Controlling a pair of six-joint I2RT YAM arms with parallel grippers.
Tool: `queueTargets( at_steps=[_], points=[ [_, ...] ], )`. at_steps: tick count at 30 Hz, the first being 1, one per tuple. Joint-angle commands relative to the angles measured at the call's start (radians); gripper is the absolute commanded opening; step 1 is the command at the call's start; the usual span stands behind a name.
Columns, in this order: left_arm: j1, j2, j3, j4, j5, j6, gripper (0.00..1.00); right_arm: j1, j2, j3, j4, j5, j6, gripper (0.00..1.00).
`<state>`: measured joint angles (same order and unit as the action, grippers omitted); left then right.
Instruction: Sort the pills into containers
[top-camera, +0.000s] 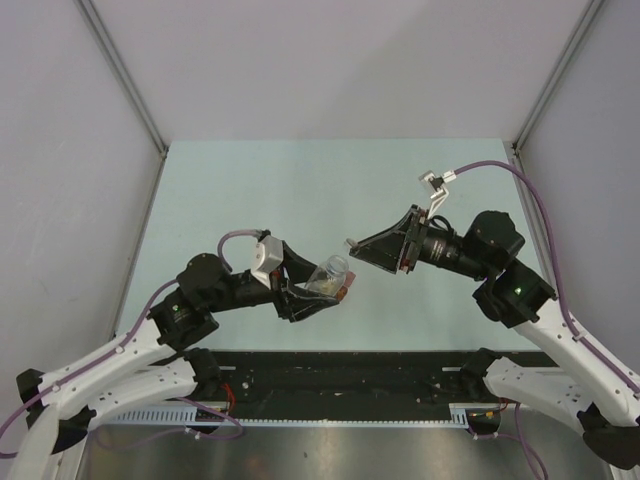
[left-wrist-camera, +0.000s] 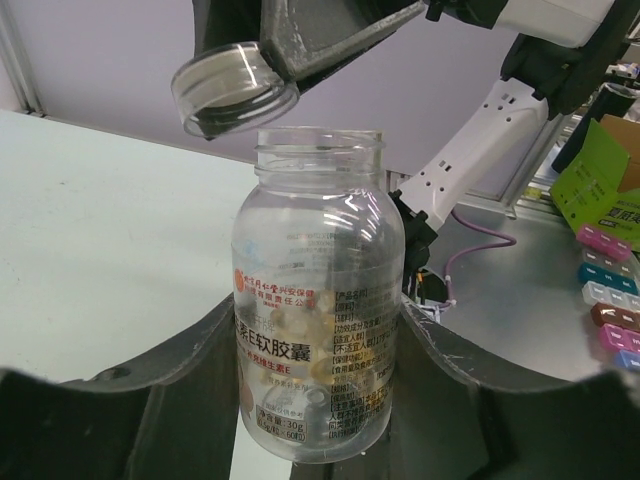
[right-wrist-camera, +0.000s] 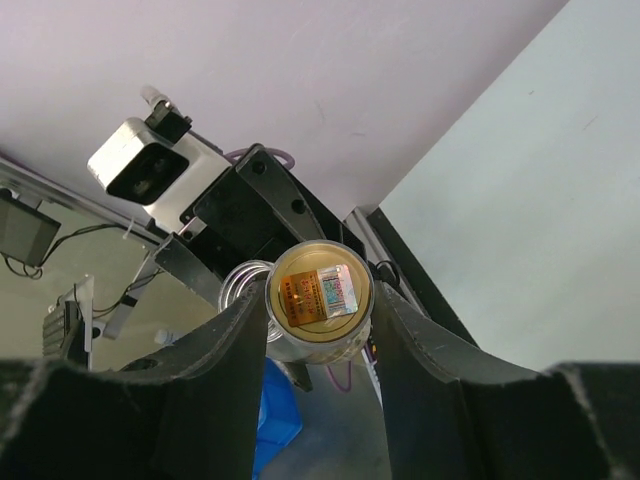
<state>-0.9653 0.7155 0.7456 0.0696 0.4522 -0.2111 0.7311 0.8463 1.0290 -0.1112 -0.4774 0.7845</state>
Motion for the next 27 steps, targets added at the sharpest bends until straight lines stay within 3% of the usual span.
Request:
queueTargets(
  at_steps=[1, 27],
  points=[
    [-0.01, 0.004, 0.052, 0.052, 0.023, 0.006, 0.0, 0.036, 0.005, 0.054, 0.041, -0.003, -0.036, 0.0],
    [-0.013, 0.018, 0.054, 0.053, -0.033, -0.017, 0.01, 0.16, 0.023, 0.095, -0.077, 0.02, -0.238, 0.0]
  ],
)
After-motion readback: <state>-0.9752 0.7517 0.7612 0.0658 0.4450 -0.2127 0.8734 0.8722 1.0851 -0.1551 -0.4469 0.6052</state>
